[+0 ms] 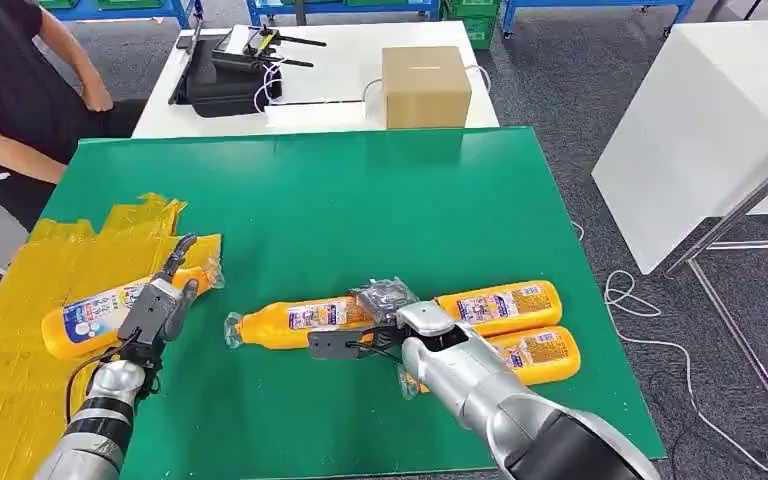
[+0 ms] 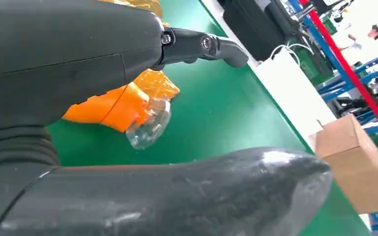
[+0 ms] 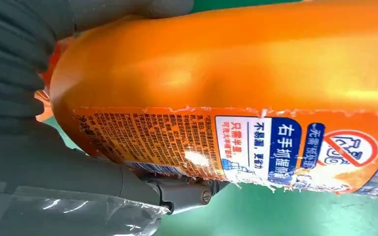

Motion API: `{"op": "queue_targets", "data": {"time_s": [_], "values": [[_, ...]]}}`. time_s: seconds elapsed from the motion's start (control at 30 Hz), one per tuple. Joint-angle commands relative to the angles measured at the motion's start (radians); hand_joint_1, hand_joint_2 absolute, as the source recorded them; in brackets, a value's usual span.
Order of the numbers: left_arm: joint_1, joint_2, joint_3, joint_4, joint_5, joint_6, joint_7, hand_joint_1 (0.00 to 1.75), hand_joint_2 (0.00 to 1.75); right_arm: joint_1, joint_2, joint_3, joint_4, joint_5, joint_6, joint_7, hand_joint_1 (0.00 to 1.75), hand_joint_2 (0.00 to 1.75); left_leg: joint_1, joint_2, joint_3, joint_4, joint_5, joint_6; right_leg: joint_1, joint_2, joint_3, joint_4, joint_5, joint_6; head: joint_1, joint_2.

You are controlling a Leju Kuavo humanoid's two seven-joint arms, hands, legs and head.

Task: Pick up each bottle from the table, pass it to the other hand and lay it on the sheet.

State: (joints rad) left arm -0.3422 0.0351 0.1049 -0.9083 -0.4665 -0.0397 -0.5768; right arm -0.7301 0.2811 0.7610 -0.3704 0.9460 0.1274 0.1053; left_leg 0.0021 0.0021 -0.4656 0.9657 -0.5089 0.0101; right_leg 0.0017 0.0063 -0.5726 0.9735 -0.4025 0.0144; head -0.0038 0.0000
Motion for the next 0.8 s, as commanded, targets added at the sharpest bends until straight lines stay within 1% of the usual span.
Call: {"op": "queue_targets", "data": {"time_s": [0.03, 0.07, 0.1, 0.13, 0.17, 0.2, 0.23, 0.27, 0.3, 0.37, 0.4, 0.43, 0.47, 0.5, 0.53, 0.63, 0.7, 0.8], "values": [[0.036, -0.032, -0.02, -0.071, 0.07, -0.047, -0.006, 0.0, 0.0, 0.033, -0.018, -0.026, 0.057, -0.035, -0.047, -0.007, 1.75, 1.75, 0.002, -0.003, 0.001, -0.002, 0.0, 0.0, 0.002, -0.004, 0.003, -0.004, 0.0, 0.001, 0.0, 0.0], [0.051, -0.039, -0.015, -0.094, 0.09, -0.053, -0.003, 0.0, 0.0, 0.037, -0.017, -0.045, 0.048, -0.049, -0.074, -0.015, 1.75, 1.75, 0.001, -0.003, 0.001, -0.001, 0.0, 0.0, 0.001, -0.003, 0.003, -0.003, 0.0, 0.001, 0.001, 0.0], [0.073, -0.051, -0.002, -0.129, 0.136, -0.085, -0.001, 0.0, 0.0, 0.047, -0.017, -0.072, 0.031, -0.068, -0.129, -0.034, 1.75, 1.75, 0.002, -0.004, 0.001, -0.002, 0.0, 0.0, 0.002, -0.004, 0.003, -0.004, 0.0, 0.001, 0.0, 0.0], [0.104, -0.07, 0.025, -0.173, 0.22, -0.143, -0.014, 0.0, 0.0, 0.056, -0.015, -0.101, 0.016, -0.09, -0.174, -0.056, 1.75, 1.75, 0.001, -0.002, 0.001, -0.001, 0.0, 0.0, 0.001, -0.002, 0.002, -0.002, 0.0, 0.001, 0.001, 0.0], [0.152, -0.092, 0.053, -0.242, 0.308, -0.19, -0.023, 0.0, 0.0, 0.072, -0.016, -0.136, -0.018, -0.113, -0.244, -0.092, 1.75, 1.75, 0.001, -0.002, 0.001, -0.002, 0.0, 0.0, 0.001, -0.002, 0.003, -0.004, 0.0, 0.001, 0.0, 0.0], [0.186, -0.105, 0.069, -0.29, 0.363, -0.222, -0.016, 0.0, 0.0, 0.085, -0.017, -0.157, -0.046, -0.128, -0.277, -0.117, 1.75, 1.75, 0.002, -0.001, 0.002, -0.002, 0.0, 0.0, 0.002, -0.002, 0.003, -0.004, 0.001, 0.001, 0.001, 0.0], [0.224, -0.125, 0.093, -0.343, 0.442, -0.266, -0.014, 0.0, 0.0, 0.112, -0.023, -0.188, -0.106, -0.149, -0.354, -0.169, 1.75, 1.75, 0.001, 0.001, 0.002, -0.002, -0.001, 0.0, 0.001, 0.001, 0.002, -0.003, 0.0, 0.001, 0.0, 0.0], [0.279, -0.14, 0.108, -0.416, 0.502, -0.297, -0.003, 0.0, 0.0, 0.162, -0.034, -0.211, -0.21, -0.151, -0.424, -0.208, 1.75, 1.75, 0.001, 0.001, 0.001, -0.001, -0.001, 0.0, 0.0, 0.001, 0.001, -0.002, 0.0, 0.001, 0.0, 0.0], [0.313, -0.141, 0.107, -0.456, 0.526, -0.314, 0.017, 0.0, 1.75, 0.206, -0.045, -0.224, -0.305, -0.156, -0.436, -0.221, 1.75, 1.75, 0.001, 0.002, 0.001, -0.002, -0.001, 0.0, 0.001, 0.002, 0.002, -0.003, 0.001, 0.001, 0.0, 0.0], [0.353, -0.147, 0.114, -0.499, 0.554, -0.321, 0.021, 0.0, 1.75, 0.29, -0.074, -0.24, -0.491, -0.153, -0.435, -0.219, 1.75, 1.75, 0.001, 0.002, -0.001, -0.001, -0.002, 0.0, 0.001, 0.002, 0.0, -0.002, 0.0, 0.001, 0.001, 0.0], [0.362, -0.15, 0.116, -0.508, 0.566, -0.326, 0.024, 0.0, 1.75, 0.315, -0.083, -0.244, -0.544, -0.152, -0.431, -0.218, 1.75, 1.75, 0.001, 0.004, -0.001, -0.001, -0.002, 0.0, 0.001, 0.003, -0.001, -0.002, 0.0, 0.001, 0.0, 0.0], [0.368, -0.154, 0.12, -0.516, 0.582, -0.331, 0.028, 0.0, 1.75, 0.336, -0.09, -0.251, -0.585, -0.151, -0.425, -0.215, 1.75, 1.75, 0.002, 0.002, -0.001, -0.001, -0.003, 0.0, 0.001, 0.002, 0.0, -0.002, -0.001, 0.001, 0.001, 0.0], [0.373, -0.155, 0.122, -0.52, 0.596, -0.337, 0.03, 0.0, 1.75, 0.35, -0.092, -0.259, -0.607, -0.152, -0.418, -0.216, 1.75, 1.75, 0.002, 0.002, -0.001, -0.001, -0.003, 0.0, 0.002, 0.001, 0.0, -0.002, -0.002, 0.001, 0.0, 0.0], [0.373, -0.155, 0.122, -0.52, 0.596, -0.337, 0.03, 0.0, 1.75, 0.35, -0.092, -0.259, -0.607, -0.152, -0.418, -0.216, 1.75, 1.75, 0.001, -0.001, -0.005, 0.0, -0.002, 0.0, 0.001, -0.002, -0.003, -0.001, -0.001, 0.001, 0.0, 0.0], [0.374, -0.155, 0.122, -0.519, 0.596, -0.337, 0.03, 0.0, 1.75, 0.353, -0.093, -0.261, -0.607, -0.153, -0.42, -0.217, 1.75, 1.75, 0.001, -0.003, -0.005, 0.0, -0.002, 0.0, 0.001, -0.004, -0.003, -0.001, -0.002, 0.001, 0.0, 0.0], [0.385, -0.156, 0.111, -0.522, 0.64, -0.376, 0.042, 0.0, 1.75, 0.372, -0.077, -0.287, -0.622, -0.178, -0.455, -0.276, 1.75, 1.75, 0.002, -0.002, -0.007, 0.0, -0.002, 0.0, 0.002, -0.002, -0.005, -0.001, -0.001, 0.001, 0.0, 0.0], [0.424, -0.175, 0.091, -0.553, 0.697, -0.439, 0.05, 0.0, 1.75, 0.404, -0.071, -0.295, -0.668, -0.195, -0.457, -0.303, 1.75, 1.75, 0.002, -0.001, -0.006, 0.0, -0.002, 0.0, 0.002, -0.001, -0.004, -0.002, -0.001, 0.001, 0.001, 0.0], [0.45, -0.202, 0.058, -0.586, 0.693, -0.45, 0.049, 0.0, 1.75, 0.415, -0.066, -0.285, -0.685, -0.195, -0.449, -0.303, 1.75, 1.75, 0.001, -0.001, -0.007, 0.0, -0.002, 0.0, 0.0, -0.001, -0.006, -0.001, -0.001, 0.0, 0.0, 0.0]]}}
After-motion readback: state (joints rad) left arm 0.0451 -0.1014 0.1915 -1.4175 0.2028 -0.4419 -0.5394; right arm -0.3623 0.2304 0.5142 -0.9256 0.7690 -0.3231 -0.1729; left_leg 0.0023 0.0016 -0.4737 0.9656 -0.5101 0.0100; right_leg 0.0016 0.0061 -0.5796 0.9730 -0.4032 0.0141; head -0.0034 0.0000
